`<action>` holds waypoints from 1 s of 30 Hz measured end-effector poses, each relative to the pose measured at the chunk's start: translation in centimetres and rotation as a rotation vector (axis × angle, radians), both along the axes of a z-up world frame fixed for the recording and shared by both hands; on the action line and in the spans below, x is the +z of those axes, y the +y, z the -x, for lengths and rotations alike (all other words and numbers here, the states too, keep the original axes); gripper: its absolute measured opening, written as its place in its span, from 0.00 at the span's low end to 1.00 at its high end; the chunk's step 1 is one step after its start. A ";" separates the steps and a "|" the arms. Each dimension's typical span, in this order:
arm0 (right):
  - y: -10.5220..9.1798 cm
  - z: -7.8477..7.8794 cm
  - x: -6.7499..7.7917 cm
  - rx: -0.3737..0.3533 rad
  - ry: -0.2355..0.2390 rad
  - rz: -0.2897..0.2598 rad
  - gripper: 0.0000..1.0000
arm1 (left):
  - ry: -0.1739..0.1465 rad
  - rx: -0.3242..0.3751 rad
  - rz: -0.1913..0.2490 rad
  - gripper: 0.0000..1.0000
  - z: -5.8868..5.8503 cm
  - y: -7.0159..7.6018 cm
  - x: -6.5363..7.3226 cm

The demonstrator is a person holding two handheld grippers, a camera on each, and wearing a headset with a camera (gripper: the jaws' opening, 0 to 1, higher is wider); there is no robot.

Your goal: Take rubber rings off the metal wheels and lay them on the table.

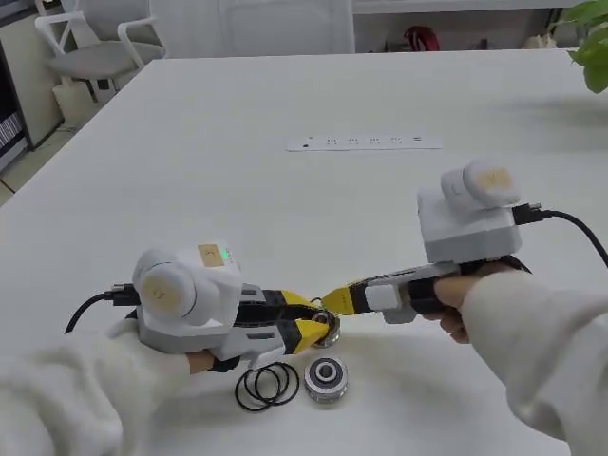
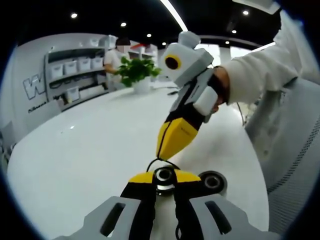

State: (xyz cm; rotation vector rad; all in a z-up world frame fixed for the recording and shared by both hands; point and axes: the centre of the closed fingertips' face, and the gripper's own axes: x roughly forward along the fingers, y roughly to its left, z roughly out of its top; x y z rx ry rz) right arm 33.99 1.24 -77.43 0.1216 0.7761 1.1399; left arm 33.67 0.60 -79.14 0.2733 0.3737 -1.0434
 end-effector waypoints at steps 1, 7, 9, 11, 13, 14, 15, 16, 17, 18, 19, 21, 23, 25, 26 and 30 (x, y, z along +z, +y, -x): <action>0.1 0.2 -0.1 -0.003 0.021 -0.011 0.00 | 0.000 -0.001 0.000 0.14 0.0 0.0 0.0; -0.2 -0.2 -0.4 -0.024 0.044 -0.008 0.00 | -0.001 0.001 -0.001 0.14 0.0 0.0 0.0; -0.3 -0.2 -0.6 -0.027 0.045 0.000 0.00 | -0.006 0.000 -0.006 0.14 0.0 0.0 0.0; -0.3 -0.3 -0.6 -0.028 0.047 0.001 0.00 | -0.008 -0.003 -0.010 0.14 0.0 0.0 0.0; -0.4 -0.3 -0.7 -0.033 0.048 0.005 0.00 | -0.006 -0.002 -0.012 0.14 0.0 0.0 0.0; -0.5 -0.4 -0.7 -0.035 0.049 0.007 0.00 | -0.004 -0.001 -0.012 0.14 0.0 0.0 0.0; -0.5 -0.3 -0.7 -0.036 0.049 0.009 0.00 | -0.003 -0.001 -0.011 0.14 0.0 0.0 0.0; -0.5 -0.4 -0.8 -0.037 0.050 0.011 0.00 | -0.004 -0.001 -0.011 0.14 0.0 0.0 0.0; -0.5 -0.3 -0.8 -0.038 0.051 0.012 0.00 | -0.003 -0.002 -0.011 0.14 0.0 0.0 0.0; -0.6 -0.4 -0.8 -0.039 0.051 0.014 0.00 | -0.002 -0.001 -0.010 0.14 0.1 -0.1 0.0; -0.6 -0.4 -0.9 -0.040 0.052 0.016 0.00 | -0.001 -0.001 -0.010 0.14 0.1 -0.1 0.0; -0.7 -0.4 -1.0 -0.040 0.055 0.019 0.00 | 0.000 -0.001 -0.010 0.14 0.1 -0.1 0.0; -0.7 -0.4 -1.1 -0.040 0.056 0.024 0.00 | 0.003 0.001 -0.008 0.14 0.1 -0.1 0.0; -0.8 -0.4 -1.3 -0.037 0.055 0.029 0.00 | 0.012 0.007 -0.003 0.14 0.1 -0.1 0.0; -0.8 -0.4 -1.3 -0.036 0.053 0.032 0.00 | 0.012 0.007 -0.002 0.14 0.1 -0.1 0.0; -0.9 -0.5 -1.2 -0.036 0.053 0.030 0.00 | 0.017 0.009 0.000 0.14 0.1 -0.1 0.0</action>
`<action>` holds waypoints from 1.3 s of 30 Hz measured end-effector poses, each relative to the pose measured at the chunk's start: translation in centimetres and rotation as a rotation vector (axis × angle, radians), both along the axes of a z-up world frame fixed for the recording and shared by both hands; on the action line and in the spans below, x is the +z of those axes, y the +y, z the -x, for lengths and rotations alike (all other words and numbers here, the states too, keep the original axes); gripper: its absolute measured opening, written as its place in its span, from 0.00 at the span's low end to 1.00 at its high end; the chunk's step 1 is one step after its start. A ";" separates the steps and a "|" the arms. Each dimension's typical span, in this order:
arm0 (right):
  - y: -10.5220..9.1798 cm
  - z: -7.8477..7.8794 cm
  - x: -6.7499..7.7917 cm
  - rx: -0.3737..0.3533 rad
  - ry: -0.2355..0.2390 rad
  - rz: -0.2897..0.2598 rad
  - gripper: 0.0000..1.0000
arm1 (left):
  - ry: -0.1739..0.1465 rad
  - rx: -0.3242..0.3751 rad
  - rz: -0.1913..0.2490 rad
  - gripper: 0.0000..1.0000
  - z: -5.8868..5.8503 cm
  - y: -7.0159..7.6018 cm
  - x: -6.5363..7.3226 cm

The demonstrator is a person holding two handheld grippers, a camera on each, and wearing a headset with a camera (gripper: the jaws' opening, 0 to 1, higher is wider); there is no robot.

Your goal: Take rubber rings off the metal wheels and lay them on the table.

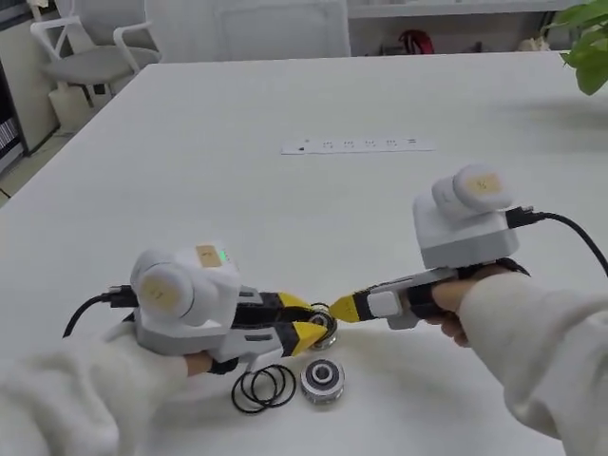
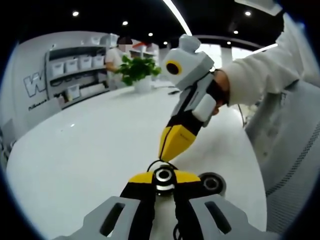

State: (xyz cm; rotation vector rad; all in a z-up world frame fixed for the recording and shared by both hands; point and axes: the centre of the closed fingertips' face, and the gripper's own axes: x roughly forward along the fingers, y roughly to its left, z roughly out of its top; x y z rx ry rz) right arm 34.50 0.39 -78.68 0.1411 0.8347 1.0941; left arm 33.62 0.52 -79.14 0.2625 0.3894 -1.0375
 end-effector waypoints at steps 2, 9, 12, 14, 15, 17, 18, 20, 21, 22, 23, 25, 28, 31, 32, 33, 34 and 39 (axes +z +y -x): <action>0.0 0.1 0.1 0.000 0.000 0.000 0.00 | 0.004 0.003 0.002 0.14 0.0 0.0 0.0; 0.1 0.3 0.3 0.002 -0.008 0.001 0.00 | 0.013 0.005 -0.004 0.14 -0.1 0.0 0.0; 0.1 0.3 0.3 0.002 -0.012 0.001 0.00 | 0.015 0.005 -0.012 0.14 -0.1 0.0 0.0; 0.1 0.2 0.3 0.002 -0.013 0.002 0.00 | 0.018 0.007 -0.017 0.14 -0.1 -0.1 0.0; 0.1 0.1 0.3 0.002 -0.014 0.003 0.00 | 0.018 0.006 -0.020 0.14 -0.1 -0.1 0.0; 0.1 0.1 0.2 0.006 -0.019 0.010 0.00 | 0.021 0.007 -0.025 0.14 -0.1 -0.1 0.0; 0.1 0.1 0.2 0.008 -0.021 0.012 0.00 | 0.020 0.006 -0.029 0.14 -0.1 -0.1 0.0; 0.1 0.1 0.2 0.008 -0.022 0.011 0.00 | 0.021 0.008 -0.033 0.14 0.0 -0.1 0.0; 0.1 0.1 0.2 0.007 -0.019 0.008 0.00 | 0.022 0.008 -0.036 0.14 0.0 -0.1 0.0; 0.0 0.1 0.2 0.006 -0.018 0.008 0.00 | 0.023 0.006 -0.037 0.15 0.0 -0.1 0.0; 0.0 0.2 0.1 0.006 -0.019 0.011 0.00 | 0.022 0.004 -0.043 0.15 0.1 -0.1 0.1; -0.1 0.2 0.3 0.005 -0.017 0.007 0.00 | 0.019 0.000 -0.052 0.16 0.2 -0.1 0.1; -0.1 0.2 0.4 0.008 -0.021 0.006 0.00 | 0.012 -0.005 -0.068 0.17 0.4 -0.1 0.2; -0.1 0.2 0.5 0.011 -0.026 0.004 0.00 | 0.012 -0.007 -0.076 0.17 0.5 -0.1 0.2; -0.1 0.1 0.5 0.011 -0.028 0.003 0.00 | 0.013 -0.007 -0.078 0.17 0.5 0.0 0.3; -0.1 0.1 0.6 0.012 -0.029 0.003 0.00 | 0.015 -0.008 -0.080 0.17 0.6 0.0 0.3; -0.1 0.0 0.7 0.012 -0.031 0.004 0.00 | 0.016 -0.010 -0.083 0.19 0.7 0.0 0.3; -0.1 -0.1 1.0 0.010 -0.040 -0.001 0.00 | 0.015 -0.028 -0.101 0.25 1.1 -0.3 0.4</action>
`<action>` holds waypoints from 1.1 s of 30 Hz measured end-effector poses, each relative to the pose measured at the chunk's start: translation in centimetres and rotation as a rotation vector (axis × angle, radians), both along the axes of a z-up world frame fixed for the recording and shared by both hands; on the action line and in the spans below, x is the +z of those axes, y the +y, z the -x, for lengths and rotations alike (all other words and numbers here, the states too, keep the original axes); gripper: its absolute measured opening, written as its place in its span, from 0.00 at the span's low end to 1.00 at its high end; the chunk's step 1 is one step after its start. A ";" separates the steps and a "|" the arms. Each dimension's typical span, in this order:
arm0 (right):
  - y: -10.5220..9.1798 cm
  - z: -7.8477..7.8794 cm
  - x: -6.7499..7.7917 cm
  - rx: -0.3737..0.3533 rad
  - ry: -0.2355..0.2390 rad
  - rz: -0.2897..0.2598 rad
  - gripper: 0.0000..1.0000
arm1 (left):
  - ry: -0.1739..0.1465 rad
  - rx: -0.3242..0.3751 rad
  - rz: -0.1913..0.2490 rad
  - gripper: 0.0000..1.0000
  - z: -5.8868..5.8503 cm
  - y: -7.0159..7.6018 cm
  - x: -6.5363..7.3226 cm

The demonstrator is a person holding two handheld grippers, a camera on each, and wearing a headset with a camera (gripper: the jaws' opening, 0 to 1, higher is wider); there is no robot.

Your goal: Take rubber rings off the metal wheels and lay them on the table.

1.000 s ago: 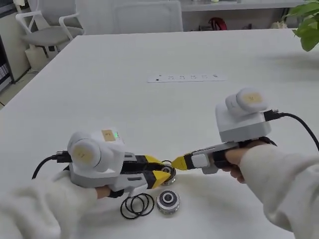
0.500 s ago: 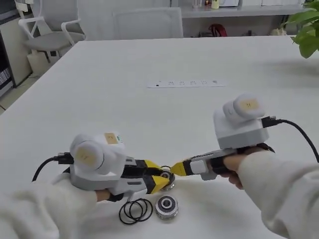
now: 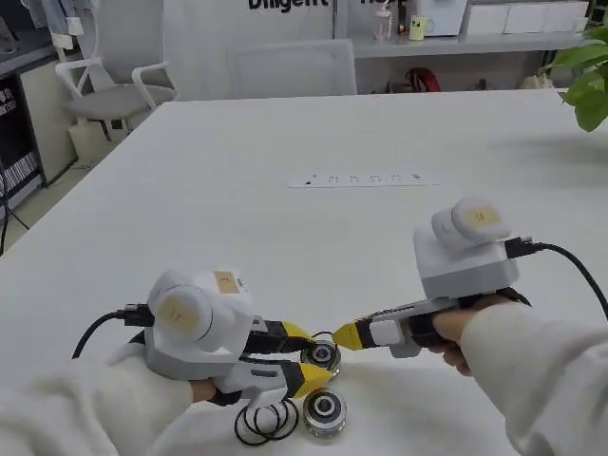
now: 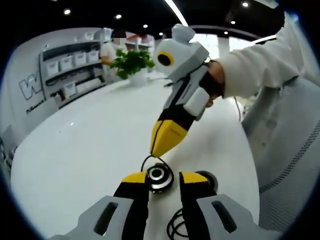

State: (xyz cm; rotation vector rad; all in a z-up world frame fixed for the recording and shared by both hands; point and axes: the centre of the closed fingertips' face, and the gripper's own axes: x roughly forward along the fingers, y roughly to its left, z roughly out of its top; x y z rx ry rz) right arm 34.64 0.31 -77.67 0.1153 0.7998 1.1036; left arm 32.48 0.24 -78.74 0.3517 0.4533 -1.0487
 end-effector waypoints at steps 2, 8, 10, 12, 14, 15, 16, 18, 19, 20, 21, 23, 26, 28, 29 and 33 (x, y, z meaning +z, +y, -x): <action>0.0 -0.1 0.1 -0.001 -0.005 -0.001 0.00 | 0.003 -0.005 -0.004 0.27 0.1 0.0 0.0; -0.4 -0.5 0.7 -0.017 -0.022 -0.009 0.00 | -0.007 -0.001 0.000 0.30 -0.1 0.0 0.7; -0.5 -0.7 1.0 -0.027 -0.023 -0.019 0.00 | -0.013 0.012 0.006 0.34 -0.4 0.2 1.1; -0.7 -0.9 1.1 -0.036 -0.025 -0.024 0.00 | -0.015 0.020 0.013 0.34 -0.5 0.3 1.4; -1.1 -1.3 1.5 -0.052 -0.028 -0.037 0.00 | -0.021 0.027 0.014 0.35 -0.7 0.5 1.8; -1.2 -1.4 1.7 -0.058 -0.028 -0.042 0.00 | -0.023 0.031 0.015 0.38 -0.8 0.6 1.9; -1.3 -1.6 1.9 -0.068 -0.032 -0.051 0.00 | -0.023 0.036 0.016 0.40 -0.9 0.7 2.1; -1.4 -1.8 2.3 -0.079 -0.037 -0.061 0.00 | -0.023 0.048 0.022 0.47 -1.1 0.9 2.5; -1.5 -1.9 2.5 -0.086 -0.039 -0.068 0.00 | -0.025 0.052 0.023 0.49 -1.1 1.0 2.7; -1.5 -1.9 2.6 -0.087 -0.040 -0.070 0.00 | -0.029 0.054 0.023 0.51 -1.1 1.1 2.9; -1.4 -1.9 2.7 -0.089 -0.042 -0.071 0.00 | -0.035 0.056 0.026 0.52 -1.2 1.2 3.2; -1.4 -1.9 2.8 -0.088 -0.046 -0.072 0.00 | -0.040 0.059 0.030 0.54 -1.2 1.3 3.6; -1.3 -1.9 3.0 -0.086 -0.051 -0.078 0.00 | -0.046 0.057 0.040 0.63 -1.0 1.2 4.3; -1.2 -1.9 3.1 -0.083 -0.055 -0.077 0.00 | -0.054 0.057 0.049 0.70 -0.9 1.2 4.8; -1.2 -1.8 3.1 -0.081 -0.056 -0.077 0.00 | -0.053 0.056 0.049 0.73 -0.9 1.2 4.9; -1.1 -1.9 3.4 -0.079 -0.061 -0.082 0.00 | -0.063 0.044 0.040 0.79 -0.4 1.1 5.4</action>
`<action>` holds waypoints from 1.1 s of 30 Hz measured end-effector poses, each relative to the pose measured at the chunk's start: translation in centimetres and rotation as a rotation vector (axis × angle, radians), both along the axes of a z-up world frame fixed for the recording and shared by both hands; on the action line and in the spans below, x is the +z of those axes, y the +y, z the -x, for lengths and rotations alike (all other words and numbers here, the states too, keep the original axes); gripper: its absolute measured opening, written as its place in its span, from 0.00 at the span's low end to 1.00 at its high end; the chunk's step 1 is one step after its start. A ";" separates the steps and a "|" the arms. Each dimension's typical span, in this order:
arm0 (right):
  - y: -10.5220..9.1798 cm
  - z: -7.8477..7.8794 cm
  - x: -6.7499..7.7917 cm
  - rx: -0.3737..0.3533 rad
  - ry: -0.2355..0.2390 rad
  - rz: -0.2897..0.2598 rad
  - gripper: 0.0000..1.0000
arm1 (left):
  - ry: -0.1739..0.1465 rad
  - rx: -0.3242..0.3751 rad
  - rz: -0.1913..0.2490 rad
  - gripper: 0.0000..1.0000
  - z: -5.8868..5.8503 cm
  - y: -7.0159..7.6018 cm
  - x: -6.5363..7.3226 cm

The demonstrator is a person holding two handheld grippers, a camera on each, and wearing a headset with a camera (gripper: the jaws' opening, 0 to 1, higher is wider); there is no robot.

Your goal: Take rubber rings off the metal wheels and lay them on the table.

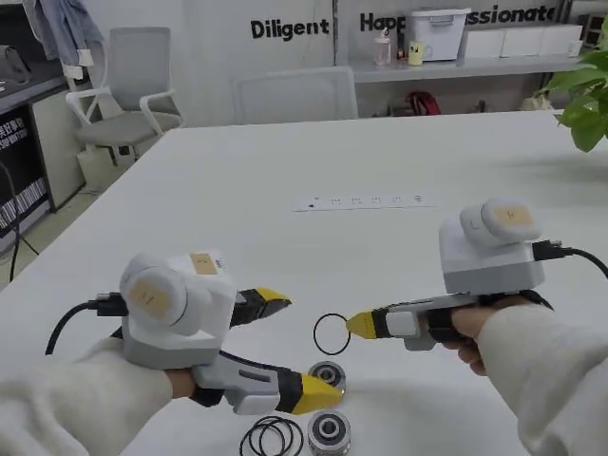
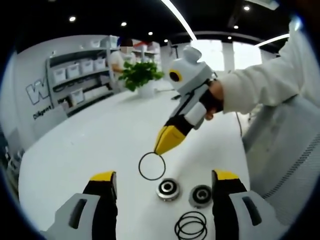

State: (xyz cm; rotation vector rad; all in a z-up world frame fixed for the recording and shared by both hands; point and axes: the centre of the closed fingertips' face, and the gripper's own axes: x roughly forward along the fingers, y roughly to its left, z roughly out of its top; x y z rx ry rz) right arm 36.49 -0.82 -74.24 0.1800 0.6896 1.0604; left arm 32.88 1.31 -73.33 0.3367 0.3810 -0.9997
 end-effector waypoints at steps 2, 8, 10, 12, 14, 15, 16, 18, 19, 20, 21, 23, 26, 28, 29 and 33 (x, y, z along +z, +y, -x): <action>0.1 0.0 0.3 0.000 -0.007 -0.006 0.00 | -0.003 -0.002 -0.009 0.80 0.1 0.1 0.2; 0.5 0.1 1.1 0.009 -0.027 -0.015 0.00 | -0.013 0.000 0.006 0.86 0.8 0.5 1.4; 0.7 0.2 1.4 0.014 -0.032 -0.022 0.00 | -0.024 0.010 0.005 0.87 0.8 0.8 1.9; 0.9 0.3 1.7 0.018 -0.040 -0.024 0.00 | -0.029 0.016 0.011 0.88 1.0 1.1 2.2; 1.1 0.4 2.0 0.025 -0.045 -0.030 0.00 | -0.040 0.025 0.021 0.90 1.0 1.4 2.7; 1.2 0.5 2.2 0.028 -0.049 -0.033 0.00 | -0.046 0.031 0.026 0.91 1.0 1.6 3.0; 1.3 0.5 2.3 0.030 -0.051 -0.035 0.00 | -0.049 0.037 0.029 0.93 1.0 1.8 3.2; 1.5 0.7 2.5 0.038 -0.056 -0.040 0.00 | -0.050 0.049 0.033 0.95 1.0 2.1 3.5; 1.7 0.8 2.6 0.042 -0.059 -0.042 0.00 | -0.052 0.053 0.032 0.96 1.1 2.3 3.6; 1.7 0.9 2.7 0.045 -0.061 -0.043 0.00 | -0.054 0.055 0.029 0.97 1.2 2.5 3.7; 1.8 1.0 2.8 0.048 -0.062 -0.044 0.00 | -0.055 0.056 0.026 0.98 1.4 2.7 3.8; 2.0 1.3 3.0 0.054 -0.066 -0.048 0.00 | -0.053 0.055 0.020 0.98 1.9 3.0 3.8; 2.4 1.6 3.4 0.062 -0.068 -0.058 0.00 | -0.052 0.055 0.011 0.99 2.5 3.6 3.8; 2.6 1.8 3.5 0.067 -0.070 -0.060 0.00 | -0.047 0.060 0.013 0.99 2.7 3.9 3.8; 2.6 1.8 3.6 0.068 -0.071 -0.060 0.00 | -0.041 0.064 0.016 0.99 2.8 4.1 3.8; 3.0 2.1 3.9 0.085 -0.075 -0.064 0.00 | -0.038 0.077 0.016 1.00 3.2 4.9 3.8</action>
